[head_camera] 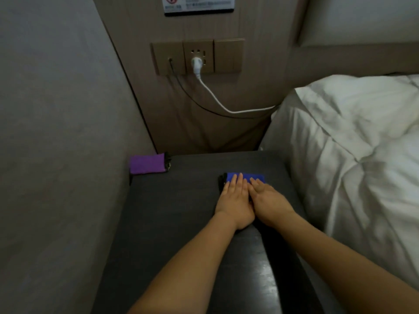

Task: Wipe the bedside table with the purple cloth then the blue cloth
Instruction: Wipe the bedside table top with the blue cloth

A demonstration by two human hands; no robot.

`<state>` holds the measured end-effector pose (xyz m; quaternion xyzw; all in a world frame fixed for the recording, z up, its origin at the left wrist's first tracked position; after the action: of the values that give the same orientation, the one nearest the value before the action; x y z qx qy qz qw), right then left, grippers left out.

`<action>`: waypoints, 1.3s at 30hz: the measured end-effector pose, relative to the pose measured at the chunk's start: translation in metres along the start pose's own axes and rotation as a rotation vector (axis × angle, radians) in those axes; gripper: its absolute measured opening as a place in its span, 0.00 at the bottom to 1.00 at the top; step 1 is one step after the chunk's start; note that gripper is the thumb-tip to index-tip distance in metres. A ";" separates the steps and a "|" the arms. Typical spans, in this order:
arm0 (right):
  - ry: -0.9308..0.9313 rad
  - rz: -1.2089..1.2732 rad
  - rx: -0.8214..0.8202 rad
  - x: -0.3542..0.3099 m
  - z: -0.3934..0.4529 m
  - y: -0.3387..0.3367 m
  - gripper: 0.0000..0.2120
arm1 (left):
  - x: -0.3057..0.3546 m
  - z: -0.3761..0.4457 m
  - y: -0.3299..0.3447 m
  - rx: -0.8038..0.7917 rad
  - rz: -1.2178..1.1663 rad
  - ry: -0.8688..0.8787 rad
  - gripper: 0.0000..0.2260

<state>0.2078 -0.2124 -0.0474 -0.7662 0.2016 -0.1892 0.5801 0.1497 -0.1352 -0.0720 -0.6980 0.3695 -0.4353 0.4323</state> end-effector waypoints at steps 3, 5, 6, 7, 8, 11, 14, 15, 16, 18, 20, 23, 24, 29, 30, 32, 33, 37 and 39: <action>0.049 0.012 -0.011 0.027 -0.005 0.006 0.26 | 0.022 0.015 0.003 0.000 -0.008 0.023 0.30; 0.052 0.047 0.069 0.040 -0.005 0.010 0.32 | 0.033 0.021 0.003 0.002 -0.025 0.027 0.30; 0.037 0.052 0.118 0.045 -0.002 0.012 0.35 | 0.038 0.024 0.004 0.007 -0.025 0.026 0.30; 0.030 0.069 0.157 0.049 -0.002 0.014 0.35 | 0.042 0.026 0.004 0.011 -0.019 0.027 0.30; 0.039 0.089 0.146 0.052 -0.003 0.015 0.33 | 0.047 0.029 0.005 0.012 -0.010 0.033 0.31; 0.047 0.168 0.050 0.063 -0.009 0.020 0.25 | 0.056 0.033 0.007 0.013 -0.003 0.057 0.31; 0.067 0.184 0.059 0.067 -0.014 0.025 0.26 | 0.061 0.033 0.010 0.015 0.004 0.070 0.31; 0.080 0.184 0.060 0.068 -0.016 0.027 0.25 | 0.062 0.032 0.012 0.014 0.007 0.076 0.31; 0.093 0.180 0.060 0.067 -0.020 0.029 0.25 | 0.064 0.030 0.013 0.012 0.016 0.083 0.31; 0.107 0.168 0.056 0.064 -0.029 0.031 0.25 | 0.067 0.025 0.017 0.002 0.039 0.102 0.32; 0.129 0.163 0.041 0.059 -0.037 0.032 0.27 | 0.067 0.019 0.019 -0.012 0.058 0.123 0.32; 0.169 0.164 0.042 0.050 -0.043 0.032 0.27 | 0.064 0.010 0.018 -0.030 0.067 0.138 0.32; 0.176 0.168 0.039 0.047 -0.044 0.032 0.27 | 0.062 0.007 0.017 -0.033 0.068 0.140 0.32; 0.180 0.150 0.011 0.027 -0.040 0.035 0.30 | 0.044 -0.013 0.018 -0.005 0.028 0.098 0.31; 0.160 0.134 0.005 0.021 -0.038 0.034 0.34 | 0.038 -0.017 0.017 -0.002 0.016 0.082 0.30; 0.131 0.116 0.006 0.006 -0.035 0.033 0.44 | 0.026 -0.026 0.015 -0.010 0.008 0.056 0.30; 0.116 0.111 -0.003 -0.002 -0.032 0.032 0.47 | 0.018 -0.031 0.014 -0.014 0.010 0.043 0.29; 0.081 0.126 -0.022 -0.043 -0.025 0.021 0.33 | -0.017 -0.056 0.005 -0.008 0.030 -0.007 0.29; 0.049 0.136 -0.019 -0.065 -0.020 0.016 0.28 | -0.036 -0.068 -0.001 -0.013 0.038 -0.030 0.28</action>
<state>0.1408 -0.1983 -0.0618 -0.7512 0.2691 -0.1661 0.5793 0.0745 -0.1219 -0.0651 -0.7003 0.3788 -0.4140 0.4413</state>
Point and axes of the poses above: each hand's wrist, its own z-axis towards the middle knuckle, its own y-axis out of the palm, x = y × z, the point moved 2 cm from there along z, towards the middle knuckle, and after that the axes turned 8 degrees about -z, right-handed, at the moved point
